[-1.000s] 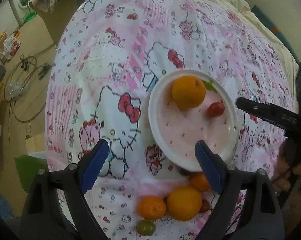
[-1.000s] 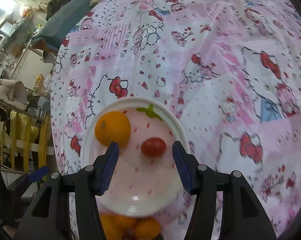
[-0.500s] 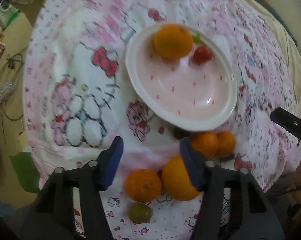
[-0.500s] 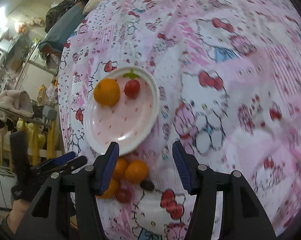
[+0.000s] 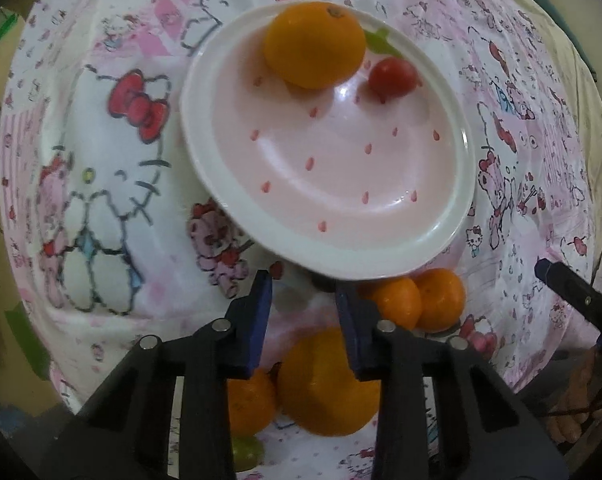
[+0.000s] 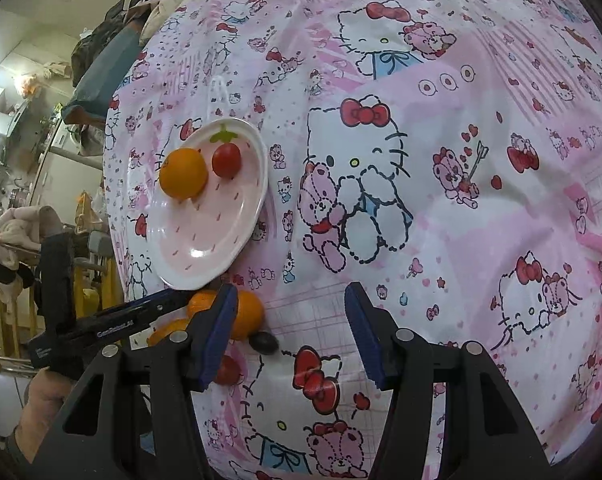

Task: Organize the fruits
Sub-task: 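Move both tools toward the two small black fruits beside the plate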

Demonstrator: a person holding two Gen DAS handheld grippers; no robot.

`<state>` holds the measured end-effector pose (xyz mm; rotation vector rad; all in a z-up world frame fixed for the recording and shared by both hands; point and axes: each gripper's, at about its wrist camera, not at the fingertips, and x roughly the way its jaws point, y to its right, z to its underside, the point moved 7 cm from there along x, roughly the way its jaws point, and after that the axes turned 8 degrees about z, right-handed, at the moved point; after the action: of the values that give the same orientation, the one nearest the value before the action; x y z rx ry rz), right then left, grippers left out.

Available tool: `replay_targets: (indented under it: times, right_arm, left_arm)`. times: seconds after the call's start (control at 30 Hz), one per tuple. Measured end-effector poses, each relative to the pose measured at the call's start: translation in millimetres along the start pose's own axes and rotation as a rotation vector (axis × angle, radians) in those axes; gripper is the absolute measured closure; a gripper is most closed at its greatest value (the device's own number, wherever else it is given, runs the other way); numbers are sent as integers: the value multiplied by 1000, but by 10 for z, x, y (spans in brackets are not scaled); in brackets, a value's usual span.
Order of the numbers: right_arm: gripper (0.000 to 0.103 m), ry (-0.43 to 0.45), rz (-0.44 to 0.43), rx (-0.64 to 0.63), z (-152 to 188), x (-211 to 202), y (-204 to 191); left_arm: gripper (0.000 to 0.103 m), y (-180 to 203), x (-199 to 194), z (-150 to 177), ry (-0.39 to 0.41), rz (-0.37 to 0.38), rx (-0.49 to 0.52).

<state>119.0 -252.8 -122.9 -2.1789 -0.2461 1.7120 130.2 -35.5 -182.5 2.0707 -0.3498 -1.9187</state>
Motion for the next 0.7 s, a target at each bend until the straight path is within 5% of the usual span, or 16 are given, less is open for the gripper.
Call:
replay_targets:
  times: [0.43, 0.47, 0.7]
  right_arm:
    - [45, -16, 13, -36, 40, 60, -19]
    - [45, -18, 14, -38, 41, 65, -25]
    - [45, -24, 21, -63, 50, 113, -95]
  left_arm:
    - [78, 82, 134, -44, -31, 3, -51]
    - [87, 94, 149, -44, -34, 25, -58]
    - [89, 86, 151, -42, -45, 86, -84]
